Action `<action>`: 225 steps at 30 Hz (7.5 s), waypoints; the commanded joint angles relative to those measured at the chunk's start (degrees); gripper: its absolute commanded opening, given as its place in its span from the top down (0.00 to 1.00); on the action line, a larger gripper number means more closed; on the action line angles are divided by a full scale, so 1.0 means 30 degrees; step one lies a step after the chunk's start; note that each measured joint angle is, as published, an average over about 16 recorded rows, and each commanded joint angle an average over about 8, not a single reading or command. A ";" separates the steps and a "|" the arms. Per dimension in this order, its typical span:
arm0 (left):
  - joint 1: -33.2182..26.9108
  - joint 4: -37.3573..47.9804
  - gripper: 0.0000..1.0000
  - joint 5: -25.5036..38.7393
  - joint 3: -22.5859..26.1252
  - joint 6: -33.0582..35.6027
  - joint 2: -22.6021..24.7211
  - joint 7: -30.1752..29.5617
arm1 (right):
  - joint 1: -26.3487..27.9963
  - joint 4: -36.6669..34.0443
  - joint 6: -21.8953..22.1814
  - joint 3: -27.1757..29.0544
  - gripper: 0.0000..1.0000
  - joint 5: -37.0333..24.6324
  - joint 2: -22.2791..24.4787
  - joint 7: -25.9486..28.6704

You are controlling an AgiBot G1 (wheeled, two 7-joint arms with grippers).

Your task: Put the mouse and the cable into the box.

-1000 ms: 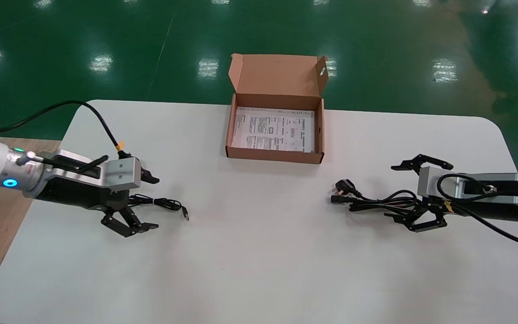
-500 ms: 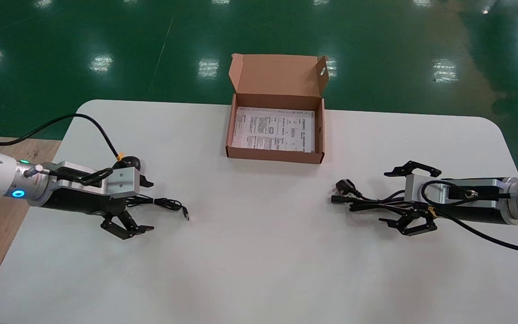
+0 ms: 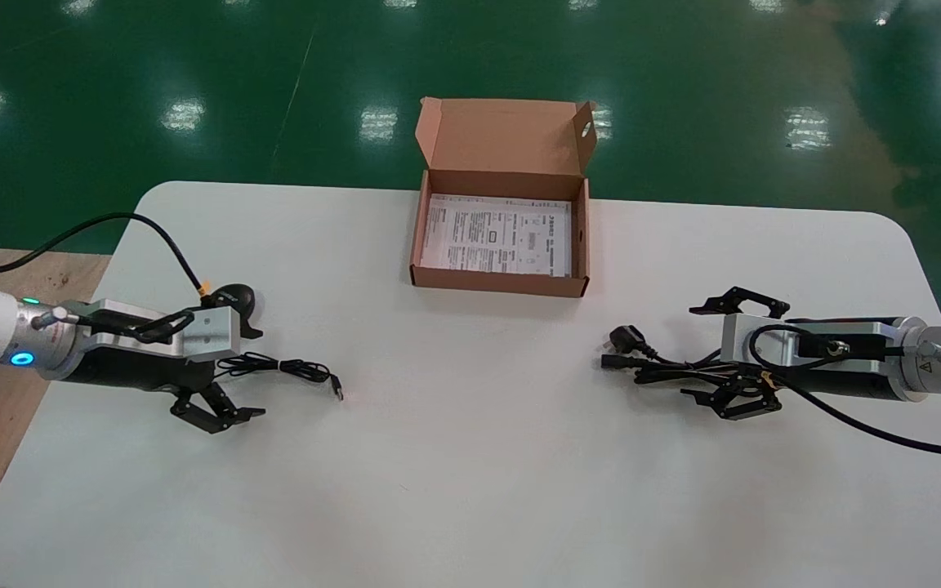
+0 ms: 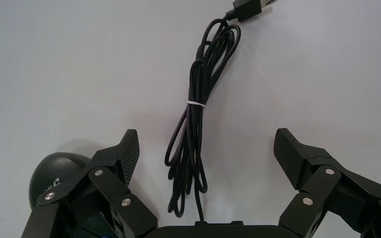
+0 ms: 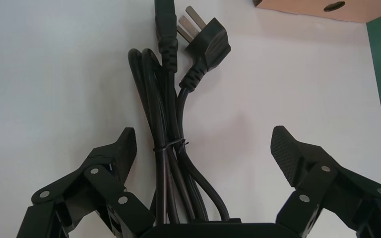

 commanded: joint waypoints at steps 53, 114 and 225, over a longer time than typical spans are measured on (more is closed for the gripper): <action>-0.3169 -0.2035 1.00 -0.0532 -0.0431 0.0511 -0.0621 -0.0323 | 0.1567 0.2085 -0.0728 0.0788 1.00 0.1163 0.0117 -0.0089; -0.8925 -0.5002 1.00 -0.1266 -0.0945 0.0699 0.2668 0.2101 | 0.0914 0.3170 0.7217 -0.2984 0.00 0.1772 -0.7158 0.1942; 0.9360 -1.8697 0.00 -1.5078 -0.6192 0.0661 -0.4277 -1.3436 | -0.6210 1.6828 -0.4227 0.3368 0.00 1.2811 0.5298 1.4764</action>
